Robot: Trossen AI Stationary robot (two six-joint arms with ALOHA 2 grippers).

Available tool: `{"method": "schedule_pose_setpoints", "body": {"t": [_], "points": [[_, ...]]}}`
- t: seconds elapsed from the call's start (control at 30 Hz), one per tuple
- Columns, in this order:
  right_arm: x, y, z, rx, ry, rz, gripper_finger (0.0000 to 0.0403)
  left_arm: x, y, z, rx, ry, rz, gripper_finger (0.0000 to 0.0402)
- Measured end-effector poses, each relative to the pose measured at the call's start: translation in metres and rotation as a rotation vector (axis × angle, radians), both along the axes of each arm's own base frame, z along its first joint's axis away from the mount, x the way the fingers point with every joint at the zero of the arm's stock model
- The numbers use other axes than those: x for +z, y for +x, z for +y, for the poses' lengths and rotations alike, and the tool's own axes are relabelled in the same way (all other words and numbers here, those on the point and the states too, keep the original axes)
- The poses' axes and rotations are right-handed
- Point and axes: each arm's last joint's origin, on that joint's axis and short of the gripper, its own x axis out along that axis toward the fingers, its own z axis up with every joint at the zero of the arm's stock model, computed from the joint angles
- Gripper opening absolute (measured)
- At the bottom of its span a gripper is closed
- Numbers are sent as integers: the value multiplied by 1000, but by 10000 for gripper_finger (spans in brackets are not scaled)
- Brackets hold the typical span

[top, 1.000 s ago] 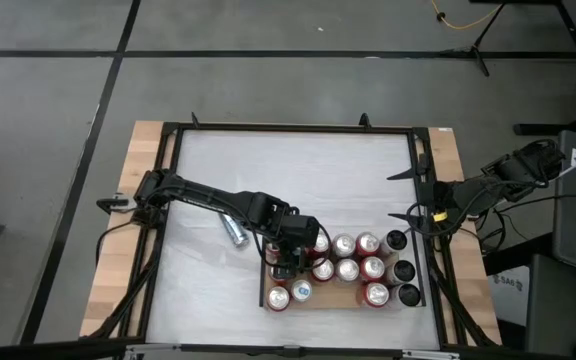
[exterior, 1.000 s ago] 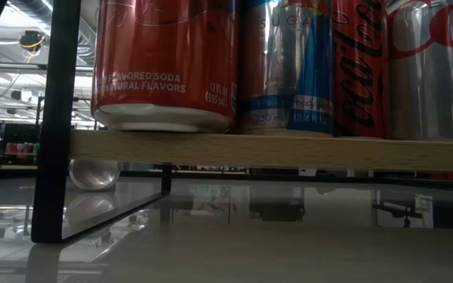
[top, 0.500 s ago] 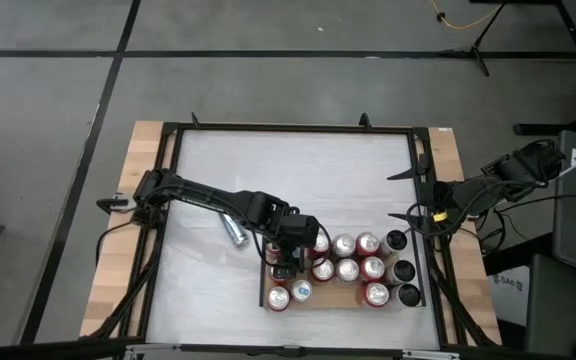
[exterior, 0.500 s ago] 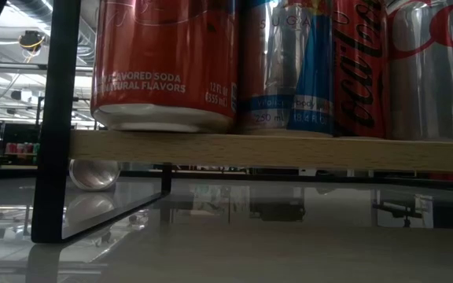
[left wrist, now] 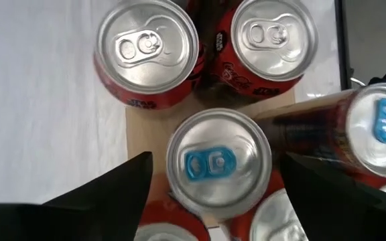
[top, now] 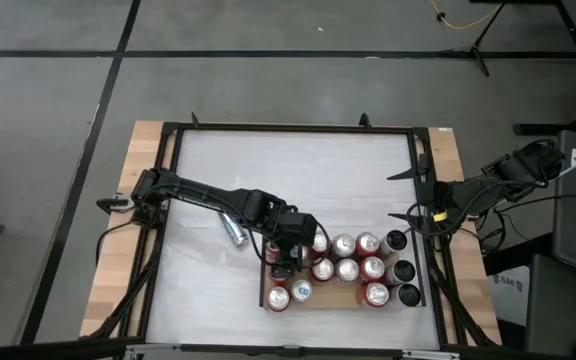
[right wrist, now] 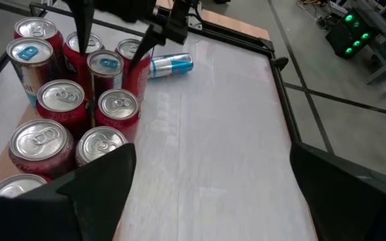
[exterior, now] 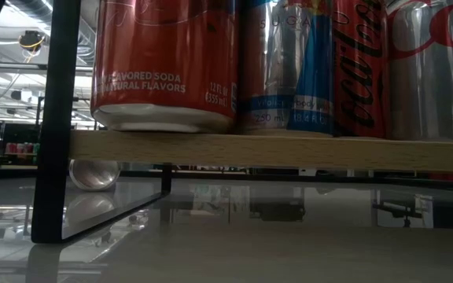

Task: Place canned beverage on shelf
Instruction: Put the blue soda can on the shelf

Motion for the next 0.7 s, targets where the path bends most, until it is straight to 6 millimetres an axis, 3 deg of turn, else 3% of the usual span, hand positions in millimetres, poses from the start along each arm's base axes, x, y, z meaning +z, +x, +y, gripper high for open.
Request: {"method": "schedule_pose_setpoints", "body": {"t": [0.37,0.7], "points": [[0,0,0,0,2,-3,386,34,-3,14,37,10,-83,319],[0,0,0,8,7,0,386,27,2,53,111,148,-69,319]]}}
